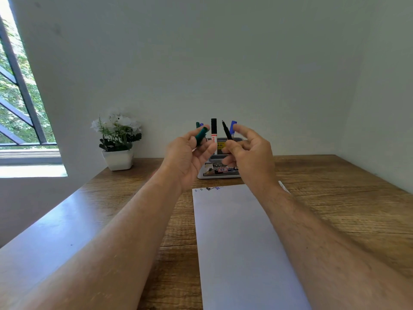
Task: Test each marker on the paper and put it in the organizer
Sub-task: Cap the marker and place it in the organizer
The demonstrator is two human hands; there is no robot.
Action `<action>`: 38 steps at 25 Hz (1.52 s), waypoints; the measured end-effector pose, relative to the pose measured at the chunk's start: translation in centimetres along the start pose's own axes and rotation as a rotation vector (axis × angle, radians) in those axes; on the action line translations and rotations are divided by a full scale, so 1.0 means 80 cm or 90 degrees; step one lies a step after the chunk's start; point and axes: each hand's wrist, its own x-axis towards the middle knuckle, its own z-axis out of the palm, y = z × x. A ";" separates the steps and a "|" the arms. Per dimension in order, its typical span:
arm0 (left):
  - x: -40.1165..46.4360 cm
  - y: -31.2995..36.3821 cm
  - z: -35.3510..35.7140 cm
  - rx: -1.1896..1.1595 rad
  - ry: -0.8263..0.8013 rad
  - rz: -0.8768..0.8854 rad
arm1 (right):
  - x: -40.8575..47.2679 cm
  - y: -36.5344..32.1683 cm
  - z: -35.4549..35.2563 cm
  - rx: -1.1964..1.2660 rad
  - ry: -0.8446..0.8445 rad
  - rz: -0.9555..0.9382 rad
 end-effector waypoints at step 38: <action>0.007 -0.031 -0.005 1.221 -0.156 -0.052 | -0.007 0.040 -0.011 -0.323 -0.158 0.120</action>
